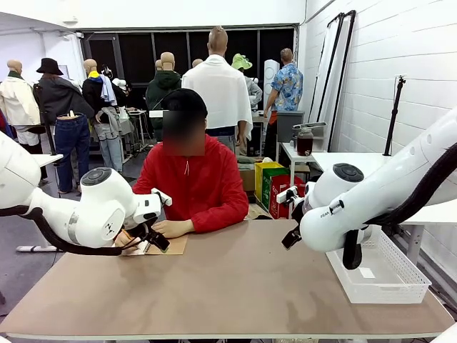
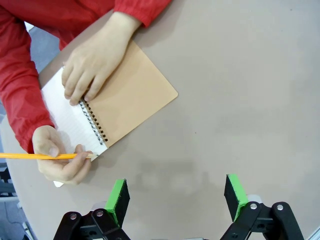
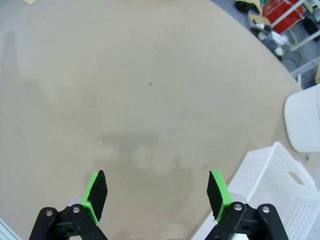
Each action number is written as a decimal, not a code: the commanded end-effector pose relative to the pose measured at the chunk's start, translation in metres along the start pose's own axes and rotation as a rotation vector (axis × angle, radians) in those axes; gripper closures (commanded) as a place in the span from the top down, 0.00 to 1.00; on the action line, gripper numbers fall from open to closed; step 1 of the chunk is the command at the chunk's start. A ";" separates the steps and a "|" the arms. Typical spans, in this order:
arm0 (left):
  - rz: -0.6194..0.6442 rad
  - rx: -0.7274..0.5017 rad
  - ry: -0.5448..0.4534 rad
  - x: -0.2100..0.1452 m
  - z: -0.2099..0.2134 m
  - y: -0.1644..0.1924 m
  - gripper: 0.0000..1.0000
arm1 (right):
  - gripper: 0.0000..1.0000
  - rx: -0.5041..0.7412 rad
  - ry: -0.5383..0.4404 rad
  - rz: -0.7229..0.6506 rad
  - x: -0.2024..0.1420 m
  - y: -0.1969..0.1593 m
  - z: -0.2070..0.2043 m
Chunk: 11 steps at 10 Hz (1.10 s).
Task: Sort the paper based on its condition.
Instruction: If a person hands you a paper, place it in the Organizing basket , and if it's crumpled, put it in the Trash can.
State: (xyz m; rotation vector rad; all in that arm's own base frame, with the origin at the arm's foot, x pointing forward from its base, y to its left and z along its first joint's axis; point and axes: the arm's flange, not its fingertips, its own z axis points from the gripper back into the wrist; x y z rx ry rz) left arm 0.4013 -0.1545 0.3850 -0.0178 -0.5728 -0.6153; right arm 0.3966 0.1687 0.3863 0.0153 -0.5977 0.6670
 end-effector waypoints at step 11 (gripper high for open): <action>0.084 -0.007 -0.100 0.036 0.159 0.007 1.00 | 1.00 0.051 -0.188 0.115 0.049 0.002 0.149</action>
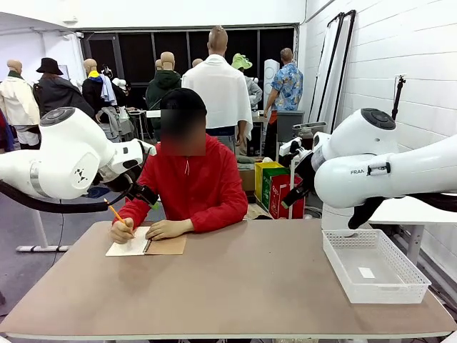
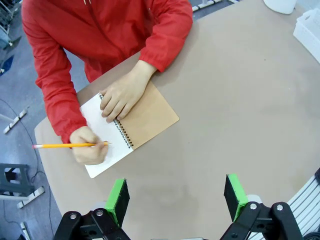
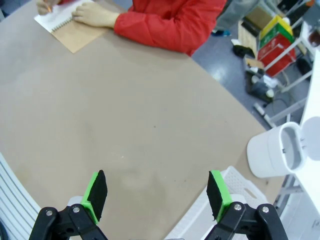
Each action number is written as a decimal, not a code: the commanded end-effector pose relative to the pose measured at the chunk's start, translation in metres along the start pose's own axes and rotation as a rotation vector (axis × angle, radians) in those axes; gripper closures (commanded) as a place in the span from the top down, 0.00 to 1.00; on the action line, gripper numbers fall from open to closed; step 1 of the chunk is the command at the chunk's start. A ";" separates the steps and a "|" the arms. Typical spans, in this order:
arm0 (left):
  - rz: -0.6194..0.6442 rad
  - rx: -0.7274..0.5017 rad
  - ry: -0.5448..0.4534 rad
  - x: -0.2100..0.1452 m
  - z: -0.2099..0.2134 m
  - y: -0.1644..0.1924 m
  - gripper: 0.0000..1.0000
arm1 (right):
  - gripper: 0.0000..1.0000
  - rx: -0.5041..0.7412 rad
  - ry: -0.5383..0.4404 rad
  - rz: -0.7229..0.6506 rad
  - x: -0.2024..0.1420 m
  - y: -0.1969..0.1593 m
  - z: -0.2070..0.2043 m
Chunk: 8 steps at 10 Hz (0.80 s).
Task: Sort the paper based on its condition.
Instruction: If a person hands you a paper, place it in the Organizing basket , and if it's crumpled, put it in the Trash can.
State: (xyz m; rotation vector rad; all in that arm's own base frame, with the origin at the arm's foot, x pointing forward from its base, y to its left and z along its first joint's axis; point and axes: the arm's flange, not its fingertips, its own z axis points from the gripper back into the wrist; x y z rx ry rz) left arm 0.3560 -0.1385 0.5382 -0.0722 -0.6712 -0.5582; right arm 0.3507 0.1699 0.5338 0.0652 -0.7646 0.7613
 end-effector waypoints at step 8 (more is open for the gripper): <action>-0.008 0.000 0.002 -0.001 0.005 -0.004 1.00 | 1.00 0.042 -0.037 0.037 0.006 0.006 0.008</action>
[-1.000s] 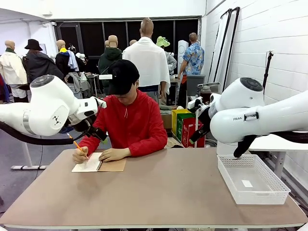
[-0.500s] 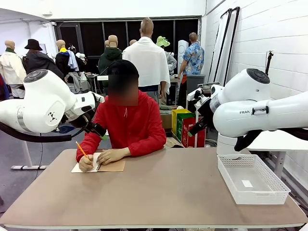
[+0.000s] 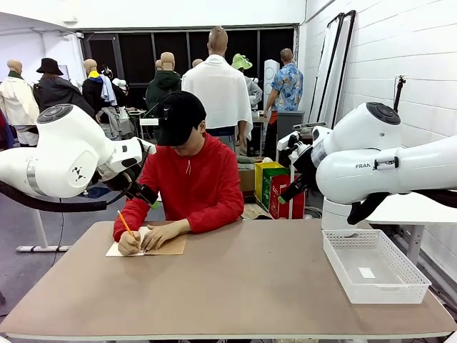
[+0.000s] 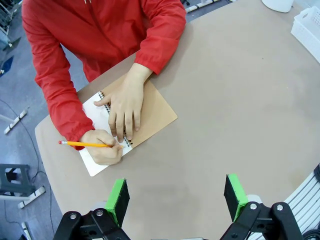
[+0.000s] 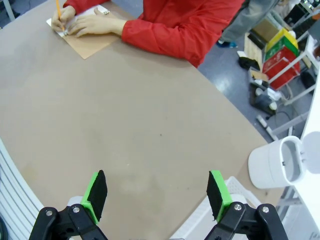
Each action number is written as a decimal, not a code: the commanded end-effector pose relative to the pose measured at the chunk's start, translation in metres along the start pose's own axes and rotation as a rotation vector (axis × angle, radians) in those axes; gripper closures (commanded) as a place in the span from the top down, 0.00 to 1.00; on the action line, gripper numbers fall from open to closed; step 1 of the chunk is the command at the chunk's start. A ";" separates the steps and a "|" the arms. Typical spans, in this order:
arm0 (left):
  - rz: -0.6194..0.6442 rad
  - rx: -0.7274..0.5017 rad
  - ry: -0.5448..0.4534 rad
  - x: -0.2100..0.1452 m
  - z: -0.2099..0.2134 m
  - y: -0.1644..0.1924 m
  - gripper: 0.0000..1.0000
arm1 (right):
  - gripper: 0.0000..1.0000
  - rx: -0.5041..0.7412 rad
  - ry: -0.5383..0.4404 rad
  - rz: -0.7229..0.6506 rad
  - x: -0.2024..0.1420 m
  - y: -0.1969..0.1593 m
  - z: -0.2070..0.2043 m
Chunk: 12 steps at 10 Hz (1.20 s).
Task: Sort the paper based on its condition.
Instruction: If a person hands you a paper, place it in the Organizing basket , and if it's crumpled, put it in the Trash can.
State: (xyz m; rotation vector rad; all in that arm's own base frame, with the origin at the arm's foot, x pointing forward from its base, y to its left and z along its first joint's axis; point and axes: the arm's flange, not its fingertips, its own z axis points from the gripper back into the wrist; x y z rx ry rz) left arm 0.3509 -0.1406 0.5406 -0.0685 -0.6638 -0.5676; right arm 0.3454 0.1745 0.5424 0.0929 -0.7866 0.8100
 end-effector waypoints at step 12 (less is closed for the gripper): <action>0.001 0.001 -0.006 0.000 0.001 0.000 1.00 | 1.00 0.009 -0.004 -0.001 0.000 0.001 0.000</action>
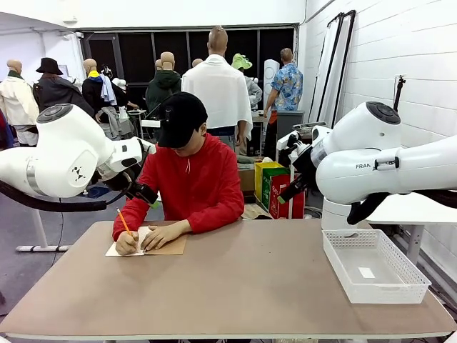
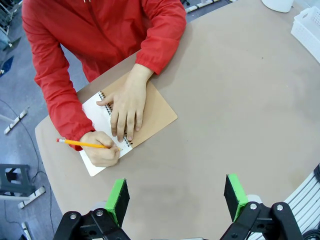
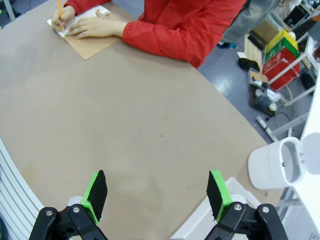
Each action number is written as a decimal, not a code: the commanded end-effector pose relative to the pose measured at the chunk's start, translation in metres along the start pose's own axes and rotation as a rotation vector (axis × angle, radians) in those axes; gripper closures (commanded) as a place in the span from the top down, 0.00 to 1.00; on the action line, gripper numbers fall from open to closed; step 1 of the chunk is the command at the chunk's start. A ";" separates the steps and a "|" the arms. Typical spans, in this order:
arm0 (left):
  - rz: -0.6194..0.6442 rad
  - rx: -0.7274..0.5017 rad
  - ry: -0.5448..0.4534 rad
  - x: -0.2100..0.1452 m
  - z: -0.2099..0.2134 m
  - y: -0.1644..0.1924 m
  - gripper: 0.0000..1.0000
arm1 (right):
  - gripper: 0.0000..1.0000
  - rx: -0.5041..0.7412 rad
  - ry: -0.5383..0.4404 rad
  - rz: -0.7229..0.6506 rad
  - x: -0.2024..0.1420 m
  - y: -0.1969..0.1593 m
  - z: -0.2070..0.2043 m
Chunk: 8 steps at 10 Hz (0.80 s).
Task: Sort the paper based on its condition.
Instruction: If a person hands you a paper, place it in the Organizing basket , and if it's crumpled, put it in the Trash can.
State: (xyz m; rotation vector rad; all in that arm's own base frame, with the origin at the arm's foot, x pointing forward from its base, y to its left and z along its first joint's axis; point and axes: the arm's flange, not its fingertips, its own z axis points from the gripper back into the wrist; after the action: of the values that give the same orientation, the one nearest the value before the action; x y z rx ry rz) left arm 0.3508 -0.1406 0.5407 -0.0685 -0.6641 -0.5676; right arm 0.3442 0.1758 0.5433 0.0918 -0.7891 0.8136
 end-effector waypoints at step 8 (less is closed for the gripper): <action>0.001 0.001 -0.006 0.000 0.001 0.000 1.00 | 1.00 0.010 -0.002 -0.005 -0.001 -0.001 -0.001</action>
State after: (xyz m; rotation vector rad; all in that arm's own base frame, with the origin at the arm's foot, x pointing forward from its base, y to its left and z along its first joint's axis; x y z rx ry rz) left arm 0.3508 -0.1406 0.5407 -0.0685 -0.6641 -0.5676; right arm 0.3442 0.1758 0.5433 0.0918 -0.7891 0.8136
